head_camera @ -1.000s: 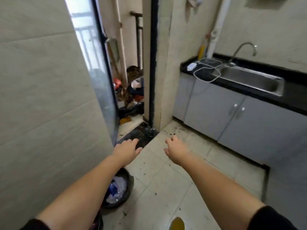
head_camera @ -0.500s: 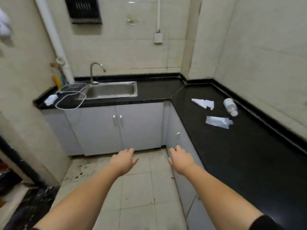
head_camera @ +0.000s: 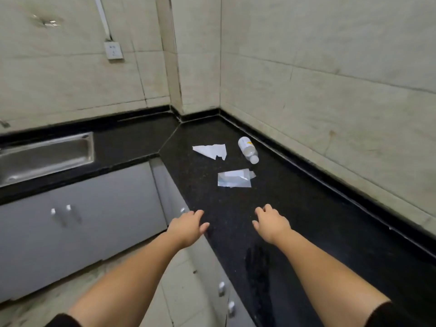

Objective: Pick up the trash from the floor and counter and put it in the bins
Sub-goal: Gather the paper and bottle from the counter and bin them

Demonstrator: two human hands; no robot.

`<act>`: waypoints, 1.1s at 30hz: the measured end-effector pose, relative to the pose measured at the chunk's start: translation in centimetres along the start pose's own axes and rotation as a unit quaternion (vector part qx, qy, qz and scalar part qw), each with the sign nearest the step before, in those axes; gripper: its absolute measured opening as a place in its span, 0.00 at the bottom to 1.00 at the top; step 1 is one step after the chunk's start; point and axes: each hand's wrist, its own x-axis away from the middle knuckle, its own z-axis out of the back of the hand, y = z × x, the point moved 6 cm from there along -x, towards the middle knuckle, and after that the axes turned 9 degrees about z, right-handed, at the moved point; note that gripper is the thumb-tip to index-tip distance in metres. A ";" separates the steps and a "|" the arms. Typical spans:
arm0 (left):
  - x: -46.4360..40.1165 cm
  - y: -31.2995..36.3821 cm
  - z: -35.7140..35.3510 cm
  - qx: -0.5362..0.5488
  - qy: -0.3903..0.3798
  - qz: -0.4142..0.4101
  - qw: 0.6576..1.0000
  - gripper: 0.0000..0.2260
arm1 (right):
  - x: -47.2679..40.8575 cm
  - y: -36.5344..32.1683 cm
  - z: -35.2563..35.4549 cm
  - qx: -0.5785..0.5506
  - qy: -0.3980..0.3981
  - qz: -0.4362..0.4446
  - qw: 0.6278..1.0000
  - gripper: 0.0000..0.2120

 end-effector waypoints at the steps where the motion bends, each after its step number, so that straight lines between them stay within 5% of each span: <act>1: -1.5 0.3 0.2 -0.006 -0.002 -0.008 1.000 0.22 | -1.2 0.3 0.2 -0.002 0.001 -0.005 1.000 0.19; 12: -25.6 -0.2 3.8 -0.030 -0.045 -0.078 0.995 0.24 | -21.4 -0.1 -0.2 -0.062 -0.020 -0.049 0.997 0.27; 19: -39.4 1.0 6.6 -0.053 -0.051 -0.142 0.987 0.24 | -32.1 0.6 -1.8 -0.069 -0.112 -0.081 0.988 0.37; 27: -48.5 4.4 5.0 -0.070 -0.097 -0.157 0.980 0.32 | -34.1 1.6 -2.2 -0.095 -0.096 -0.110 0.985 0.23; 33: -48.1 5.8 4.1 -0.140 -0.061 -0.190 0.970 0.18 | -33.9 1.8 -2.5 -0.072 -0.026 -0.110 0.991 0.13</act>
